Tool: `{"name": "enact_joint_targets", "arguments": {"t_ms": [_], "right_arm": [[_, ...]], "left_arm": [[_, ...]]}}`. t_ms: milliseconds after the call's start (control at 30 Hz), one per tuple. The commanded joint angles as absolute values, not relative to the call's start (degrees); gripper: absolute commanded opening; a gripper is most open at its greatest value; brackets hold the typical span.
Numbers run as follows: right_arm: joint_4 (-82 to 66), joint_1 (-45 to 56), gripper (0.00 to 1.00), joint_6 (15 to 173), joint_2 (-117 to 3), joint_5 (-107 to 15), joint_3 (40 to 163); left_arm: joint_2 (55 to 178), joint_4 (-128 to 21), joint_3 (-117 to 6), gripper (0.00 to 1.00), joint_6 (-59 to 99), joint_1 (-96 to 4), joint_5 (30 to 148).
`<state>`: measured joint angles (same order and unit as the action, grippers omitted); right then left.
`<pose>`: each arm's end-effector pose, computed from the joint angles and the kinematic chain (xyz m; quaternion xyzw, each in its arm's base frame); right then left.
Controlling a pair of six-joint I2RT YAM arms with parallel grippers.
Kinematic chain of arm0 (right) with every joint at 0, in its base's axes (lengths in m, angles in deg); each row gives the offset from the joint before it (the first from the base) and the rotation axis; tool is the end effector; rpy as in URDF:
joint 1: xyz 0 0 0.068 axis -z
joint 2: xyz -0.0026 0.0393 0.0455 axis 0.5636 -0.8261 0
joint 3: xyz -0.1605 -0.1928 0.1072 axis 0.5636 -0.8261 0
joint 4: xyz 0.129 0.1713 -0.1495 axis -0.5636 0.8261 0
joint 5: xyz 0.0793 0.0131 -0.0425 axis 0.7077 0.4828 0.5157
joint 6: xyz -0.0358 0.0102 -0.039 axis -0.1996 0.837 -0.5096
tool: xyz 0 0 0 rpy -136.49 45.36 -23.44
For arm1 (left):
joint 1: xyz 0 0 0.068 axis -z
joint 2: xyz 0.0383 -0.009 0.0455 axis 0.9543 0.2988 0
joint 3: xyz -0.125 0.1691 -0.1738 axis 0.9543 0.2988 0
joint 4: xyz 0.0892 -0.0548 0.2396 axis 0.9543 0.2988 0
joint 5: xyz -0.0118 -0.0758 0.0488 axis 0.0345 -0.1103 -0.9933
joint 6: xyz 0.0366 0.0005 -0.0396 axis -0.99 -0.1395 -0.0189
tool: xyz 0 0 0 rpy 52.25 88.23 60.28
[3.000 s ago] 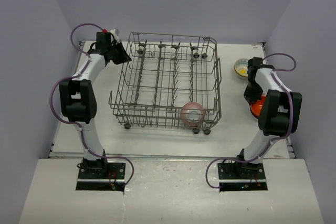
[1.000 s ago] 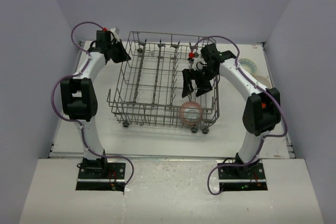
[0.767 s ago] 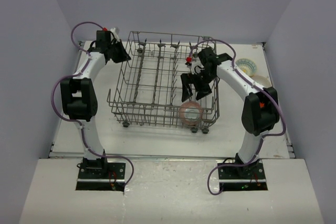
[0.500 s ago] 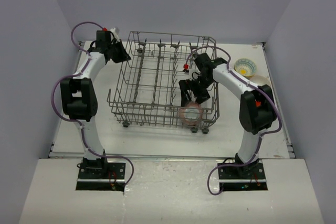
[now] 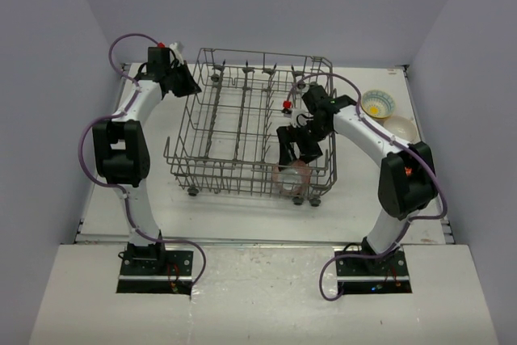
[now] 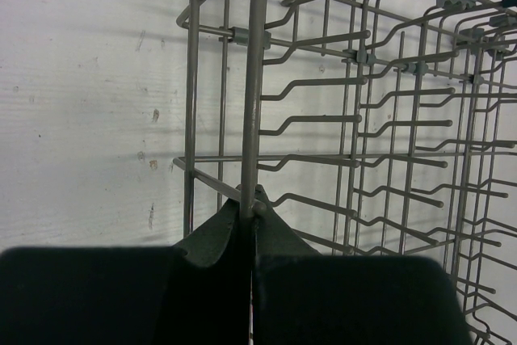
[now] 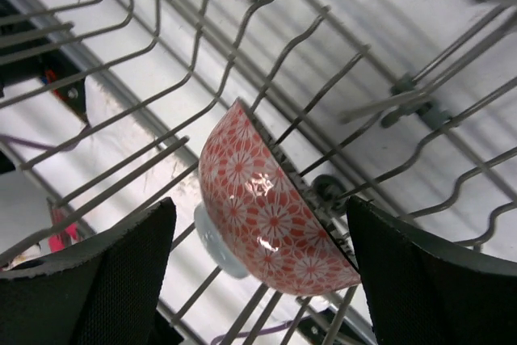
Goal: Unload the bowls from the dish rack
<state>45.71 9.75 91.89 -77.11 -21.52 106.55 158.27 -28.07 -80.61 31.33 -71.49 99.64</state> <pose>0.3083 0.1616 0.2415 -0.2008 0.9326 0.2955 0.0511 0.4696 -0.0209 0.2493 -0.1097 0.9000 -0.2320 0.3524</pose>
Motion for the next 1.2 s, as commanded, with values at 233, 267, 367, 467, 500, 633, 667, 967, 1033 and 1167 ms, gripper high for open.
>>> {"name": "enact_joint_targets", "arguments": {"t_ms": [233,267,367,467,500,633,667,967,1033,1167], "right_arm": [[48.65,6.62,0.81,93.88,-72.28,-13.25,101.91],[48.3,6.62,0.78,93.88,-72.01,-12.9,101.47],[47.59,6.62,0.53,94.23,-72.01,-11.76,100.33],[46.98,6.62,0.34,94.23,-72.88,-11.23,99.8],[46.71,6.53,0.26,94.24,-73.24,-10.62,99.71],[46.27,6.44,0.0,94.15,-74.29,-8.51,99.28],[45.84,6.53,0.0,94.15,-74.38,-8.07,99.1],[46.36,6.44,0.0,96.34,-73.68,-8.14,111.19],[47.32,6.44,0.0,96.96,-73.77,-9.99,115.07],[50.83,6.44,0.0,97.57,-75.17,-15.17,128.4]], "left_arm": [[162.03,-19.28,-78.54,0.0,32.39,-73.93,92.26],[161.94,-19.19,-78.45,0.0,32.39,-73.93,92.09],[161.85,-19.19,-78.45,0.0,32.39,-74.02,91.83],[161.94,-19.19,-78.45,0.0,32.47,-73.93,92.0],[161.94,-19.19,-78.45,0.0,32.47,-73.93,92.0],[161.94,-19.1,-78.54,0.0,32.56,-74.02,92.0],[161.94,-19.01,-78.54,0.0,32.47,-73.93,91.74],[162.64,-19.19,-78.19,0.0,32.91,-73.93,91.91],[162.73,-19.28,-78.36,0.0,32.91,-73.85,92.0],[162.73,-19.28,-78.01,0.0,32.56,-73.93,91.3]]}}
